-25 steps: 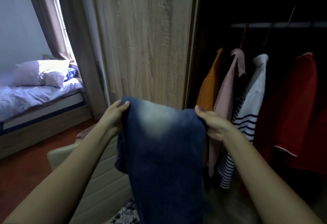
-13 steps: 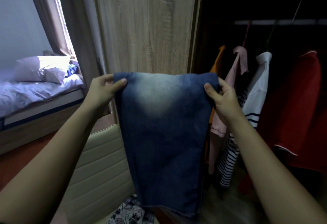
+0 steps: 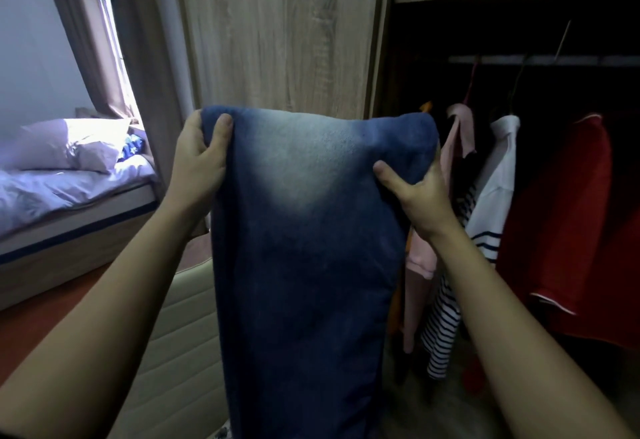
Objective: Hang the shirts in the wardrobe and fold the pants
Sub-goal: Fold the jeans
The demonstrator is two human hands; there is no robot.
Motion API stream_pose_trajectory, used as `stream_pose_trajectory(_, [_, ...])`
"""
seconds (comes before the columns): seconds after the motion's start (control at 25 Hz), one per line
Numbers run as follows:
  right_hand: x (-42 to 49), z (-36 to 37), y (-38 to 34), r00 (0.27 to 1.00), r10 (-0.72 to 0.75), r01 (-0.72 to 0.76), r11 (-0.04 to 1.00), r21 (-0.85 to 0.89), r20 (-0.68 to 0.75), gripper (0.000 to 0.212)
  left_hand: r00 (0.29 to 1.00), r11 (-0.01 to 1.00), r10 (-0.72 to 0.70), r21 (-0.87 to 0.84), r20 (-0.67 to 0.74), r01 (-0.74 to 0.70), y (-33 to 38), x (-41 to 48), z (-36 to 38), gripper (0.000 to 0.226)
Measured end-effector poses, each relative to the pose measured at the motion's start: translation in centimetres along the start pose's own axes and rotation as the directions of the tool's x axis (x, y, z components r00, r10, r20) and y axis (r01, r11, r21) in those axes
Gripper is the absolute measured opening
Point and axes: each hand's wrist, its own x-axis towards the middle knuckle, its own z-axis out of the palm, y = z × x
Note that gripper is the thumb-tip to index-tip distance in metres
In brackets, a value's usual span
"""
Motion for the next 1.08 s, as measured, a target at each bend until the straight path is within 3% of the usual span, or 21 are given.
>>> stream_pose_trajectory(0.12, [0.7, 0.4, -0.5, 0.999, 0.0, 0.001, 1.0, 0.028, -0.045, 0.047, 0.976, 0.998, -0.015, -0.064, 0.218, 0.03, -1.1, -0.5, -1.7, 0.043])
stream_pose_trajectory(0.2, [1.3, 0.1, -1.0, 1.0, 0.031, -0.031, 0.999, 0.03, -0.003, 0.051, 0.961, 0.997, -0.021, -0.06, 0.274, 0.039, -1.9, -1.4, -2.0, 0.061])
stream_pose_trajectory(0.4, [0.9, -2.6, -1.1, 0.991, 0.04, -0.055, 0.992, 0.117, 0.124, 0.065, 0.983, 0.979, 0.16, -0.139, 0.091, -0.146, 1.7, -0.4, -0.5, 0.051])
stream_pose_trajectory(0.56, [-4.8, 0.1, 4.4, 0.879, 0.355, -0.389, 0.92, 0.048, 0.319, 0.079, 0.971, 0.969, 0.227, -0.119, 0.072, -0.217, 3.5, 0.9, -0.5, 0.054])
stream_pose_trajectory(0.64, [-6.8, 2.6, 6.7, 0.857, 0.428, -0.479, 0.867, 0.137, 0.285, 0.064, 0.974, 0.977, 0.202, -0.094, 0.106, -0.192, 2.8, 1.2, -1.0, 0.058])
stream_pose_trajectory(0.72, [-7.5, 4.0, 7.8, 0.856, 0.449, -0.501, 0.842, 0.199, 0.255, 0.065, 0.989, 0.995, 0.1, 0.01, 0.107, -0.102, 1.0, 1.4, -2.1, 0.06])
stream_pose_trajectory(0.8, [-7.1, 4.2, 7.5, 0.866, 0.433, -0.482, 0.855, 0.193, 0.248, 0.066, 0.992, 0.986, -0.106, 0.134, 0.067, 0.096, 0.0, 1.6, -3.3, 0.054])
stream_pose_trajectory(0.92, [-5.3, 4.5, 5.1, 0.862, 0.409, -0.462, 0.877, 0.13, 0.3, 0.061, 0.915, 0.889, -0.403, 0.25, 0.031, 0.383, 0.6, 4.0, -4.7, 0.036])
stream_pose_trajectory(1.0, [-3.6, 4.6, 3.3, 0.864, 0.387, -0.445, 0.886, 0.128, 0.322, 0.05, 0.836, 0.829, -0.547, 0.164, 0.036, 0.535, 1.4, 5.5, -5.9, 0.034])
stream_pose_trajectory(1.08, [-2.1, 4.3, 2.0, 0.868, 0.388, -0.451, 0.877, 0.167, 0.31, 0.048, 0.766, 0.755, -0.597, -0.156, 0.24, 0.637, 1.9, 5.0, -6.9, 0.04])
